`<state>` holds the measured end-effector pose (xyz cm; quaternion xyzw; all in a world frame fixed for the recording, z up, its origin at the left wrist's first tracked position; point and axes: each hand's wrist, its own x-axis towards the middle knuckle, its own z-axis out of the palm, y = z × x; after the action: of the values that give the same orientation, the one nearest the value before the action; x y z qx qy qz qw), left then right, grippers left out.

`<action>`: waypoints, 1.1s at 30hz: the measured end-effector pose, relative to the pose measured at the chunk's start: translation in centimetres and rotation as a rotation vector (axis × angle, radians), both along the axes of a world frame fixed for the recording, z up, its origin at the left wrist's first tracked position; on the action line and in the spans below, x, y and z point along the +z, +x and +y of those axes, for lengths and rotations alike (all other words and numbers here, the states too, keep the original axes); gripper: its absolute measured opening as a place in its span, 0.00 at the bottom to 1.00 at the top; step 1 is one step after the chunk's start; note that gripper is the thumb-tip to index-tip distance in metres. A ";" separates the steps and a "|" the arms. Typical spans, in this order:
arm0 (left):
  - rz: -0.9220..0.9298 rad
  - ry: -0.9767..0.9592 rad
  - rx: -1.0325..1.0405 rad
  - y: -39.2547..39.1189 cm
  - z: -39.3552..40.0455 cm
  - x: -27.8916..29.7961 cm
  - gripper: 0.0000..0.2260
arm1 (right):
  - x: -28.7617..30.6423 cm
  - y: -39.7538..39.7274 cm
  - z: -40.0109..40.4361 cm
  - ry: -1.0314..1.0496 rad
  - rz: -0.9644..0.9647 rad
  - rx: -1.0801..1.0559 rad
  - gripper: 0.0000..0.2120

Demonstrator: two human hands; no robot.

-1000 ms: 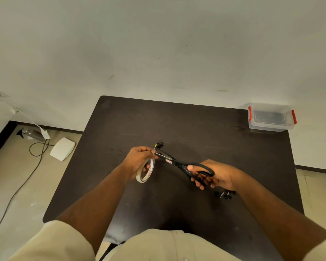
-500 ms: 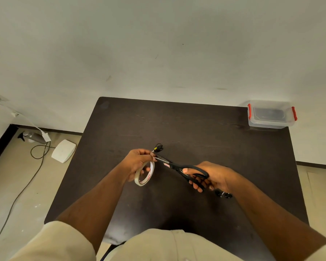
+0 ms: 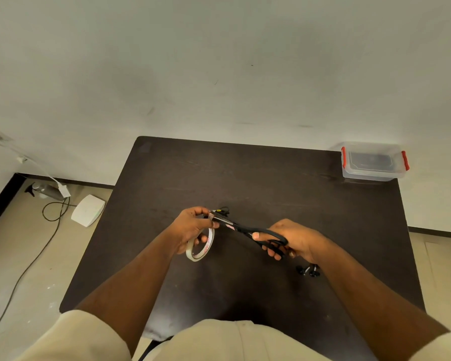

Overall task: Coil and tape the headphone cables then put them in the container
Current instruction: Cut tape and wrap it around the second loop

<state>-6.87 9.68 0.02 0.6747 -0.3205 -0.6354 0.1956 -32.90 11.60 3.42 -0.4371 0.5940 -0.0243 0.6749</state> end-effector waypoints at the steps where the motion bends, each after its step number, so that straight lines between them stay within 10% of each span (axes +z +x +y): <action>1: 0.000 0.003 -0.005 -0.1 0.0 0.0 0.15 | 0.0 -0.1 0.0 -0.003 0.004 0.000 0.23; 33: 0.071 0.015 -0.066 -1.1 0.2 0.3 0.28 | -0.6 0.4 0.6 -0.037 0.024 -0.026 0.15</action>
<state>-8.01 9.91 0.35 0.6424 -0.3306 -0.6674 0.1808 -32.47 12.16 2.86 -0.4421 0.6071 -0.0387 0.6592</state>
